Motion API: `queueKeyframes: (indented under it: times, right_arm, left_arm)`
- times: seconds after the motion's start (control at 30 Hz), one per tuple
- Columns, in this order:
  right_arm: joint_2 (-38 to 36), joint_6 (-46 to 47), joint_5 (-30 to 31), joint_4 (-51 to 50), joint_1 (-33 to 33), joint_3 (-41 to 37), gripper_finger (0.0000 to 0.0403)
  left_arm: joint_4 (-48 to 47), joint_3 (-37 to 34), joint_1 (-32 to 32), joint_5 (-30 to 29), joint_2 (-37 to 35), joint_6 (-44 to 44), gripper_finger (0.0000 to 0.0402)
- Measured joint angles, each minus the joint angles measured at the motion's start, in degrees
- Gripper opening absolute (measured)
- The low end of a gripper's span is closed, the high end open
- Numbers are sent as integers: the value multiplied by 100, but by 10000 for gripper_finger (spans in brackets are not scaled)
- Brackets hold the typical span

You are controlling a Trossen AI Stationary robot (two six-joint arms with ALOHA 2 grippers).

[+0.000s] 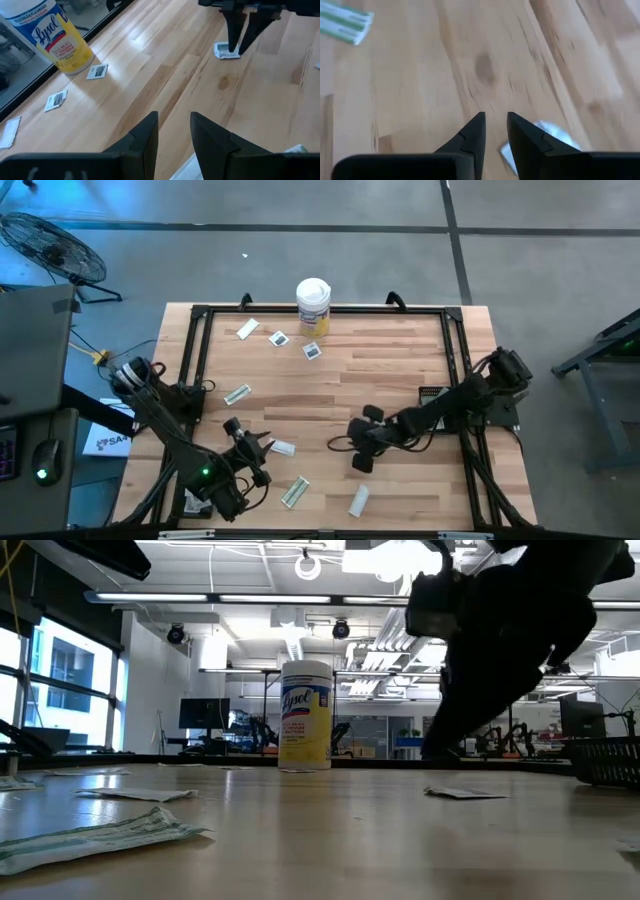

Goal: Pick & Place First Aid Supplies
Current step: Put the white towelette sachet into the left black bin

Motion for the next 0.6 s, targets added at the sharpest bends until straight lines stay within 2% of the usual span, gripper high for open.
queueKeyframes:
  times: [0.23,0.33,0.43,0.6]
  right_arm:
    - [57,-1733,-46,-177,-301,0,73]
    - [68,-1997,-165,-234,-487,0,73]
    - [68,-2245,-537,-426,-654,0,73]
    - [70,-2599,-685,-554,-765,0,73]
  left_arm:
    - [138,0,0,-22,167,0,111]
    - [154,7,2,-14,193,0,111]
    - [178,4,0,-17,198,0,111]
    - [261,4,0,0,196,0,111]
